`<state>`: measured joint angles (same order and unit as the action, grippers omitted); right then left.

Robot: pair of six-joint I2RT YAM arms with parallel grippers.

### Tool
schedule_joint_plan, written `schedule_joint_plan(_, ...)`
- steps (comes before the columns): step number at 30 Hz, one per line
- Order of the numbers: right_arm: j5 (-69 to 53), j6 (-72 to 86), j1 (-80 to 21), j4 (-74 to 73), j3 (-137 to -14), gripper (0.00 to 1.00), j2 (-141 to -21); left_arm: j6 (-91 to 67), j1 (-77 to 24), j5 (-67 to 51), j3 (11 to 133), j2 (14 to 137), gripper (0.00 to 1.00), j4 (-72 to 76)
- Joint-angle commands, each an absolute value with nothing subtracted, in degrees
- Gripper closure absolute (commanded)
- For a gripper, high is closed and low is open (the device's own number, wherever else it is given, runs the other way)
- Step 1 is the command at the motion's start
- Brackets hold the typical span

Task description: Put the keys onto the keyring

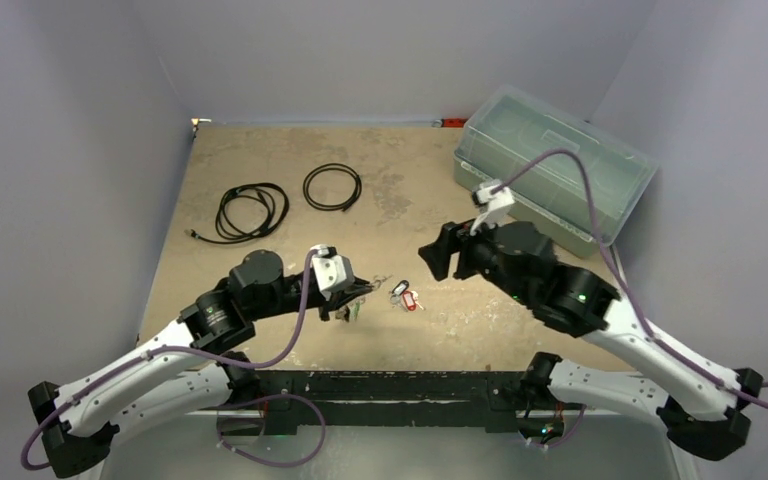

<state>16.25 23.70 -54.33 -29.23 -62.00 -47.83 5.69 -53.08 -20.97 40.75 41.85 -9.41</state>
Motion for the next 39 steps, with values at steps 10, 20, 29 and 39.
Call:
schedule_joint_plan(10, 17.1, 33.3, -54.4, -25.6, -51.4, 0.32, -73.5, 6.8, -52.2, 2.3, 39.3, 34.2, 1.0, -16.8)
schedule_joint_plan(20, 14.5, 25.1, -53.7, -15.8, -50.7, 0.47, -87.3, 6.1, -51.7, 0.3, 38.2, 34.4, 1.0, -15.8)
schedule_joint_plan(29, 12.0, 21.8, -49.0, -13.9, -50.0, 0.67, -90.5, 5.9, -51.5, -1.7, 38.0, 34.5, 1.0, -15.7)
schedule_joint_plan(39, 6.1, 20.3, -48.6, -12.0, -49.5, 0.73, -91.8, 5.7, -51.1, -2.2, 38.0, 34.9, 1.0, -15.6)
